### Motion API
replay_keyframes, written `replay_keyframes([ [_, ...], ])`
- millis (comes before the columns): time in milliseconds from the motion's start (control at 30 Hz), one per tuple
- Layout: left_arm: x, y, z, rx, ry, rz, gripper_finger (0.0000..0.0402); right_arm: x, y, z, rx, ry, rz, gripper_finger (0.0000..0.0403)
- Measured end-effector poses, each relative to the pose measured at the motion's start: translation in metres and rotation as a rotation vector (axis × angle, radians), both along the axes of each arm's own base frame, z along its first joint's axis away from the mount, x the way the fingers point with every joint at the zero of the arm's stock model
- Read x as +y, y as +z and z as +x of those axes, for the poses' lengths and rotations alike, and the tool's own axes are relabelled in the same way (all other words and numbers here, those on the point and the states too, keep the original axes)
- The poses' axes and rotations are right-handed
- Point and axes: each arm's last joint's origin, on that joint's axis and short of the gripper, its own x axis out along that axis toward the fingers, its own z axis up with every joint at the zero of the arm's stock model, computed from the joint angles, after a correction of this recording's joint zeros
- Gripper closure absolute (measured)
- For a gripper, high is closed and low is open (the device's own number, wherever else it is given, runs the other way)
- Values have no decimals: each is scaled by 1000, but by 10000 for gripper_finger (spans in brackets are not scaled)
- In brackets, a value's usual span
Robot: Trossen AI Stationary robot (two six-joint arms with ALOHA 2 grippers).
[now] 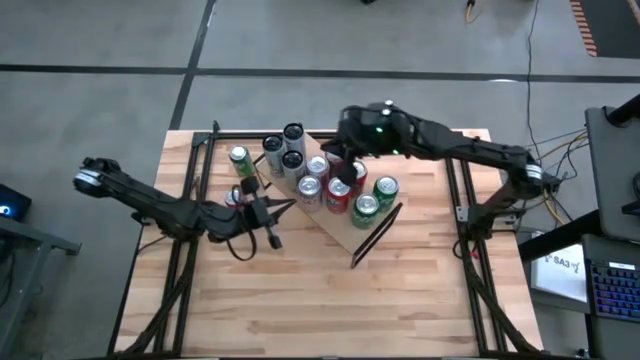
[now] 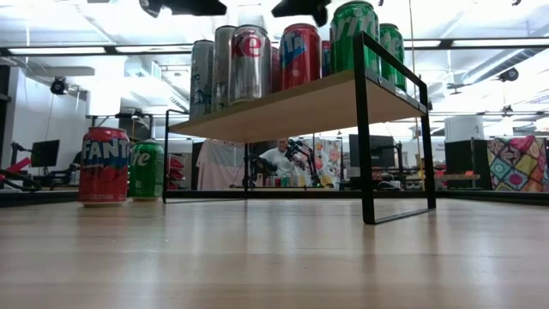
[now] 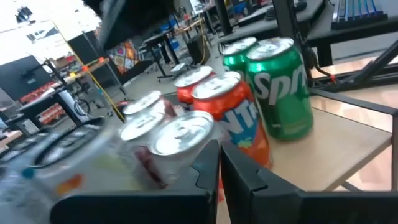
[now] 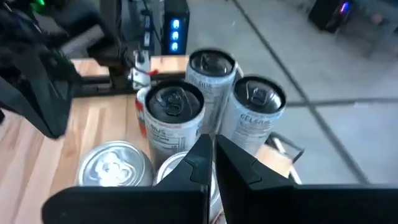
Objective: Place canned beverage on shelf
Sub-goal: Put the silver soda can on the shelf aligned with the other silver soda can
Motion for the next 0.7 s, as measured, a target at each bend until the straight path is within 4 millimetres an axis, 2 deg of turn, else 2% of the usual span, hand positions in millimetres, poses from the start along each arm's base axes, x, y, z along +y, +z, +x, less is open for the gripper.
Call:
replay_keyframes([
  [167, 5, 3, -14, -3, -2, 24, 401, -17, -4, 20, 97, -34, 43, 394],
  [367, 9, 6, -25, -1, -7, 62, 401, -19, -10, 40, 214, -26, 77, 394],
  [567, 12, 5, -34, -7, -11, 75, 401, -13, -13, 43, 282, -31, 119, 394],
  [700, 11, -2, -34, 0, -83, 54, 401, -8, -12, 41, 302, -25, 135, 394],
])
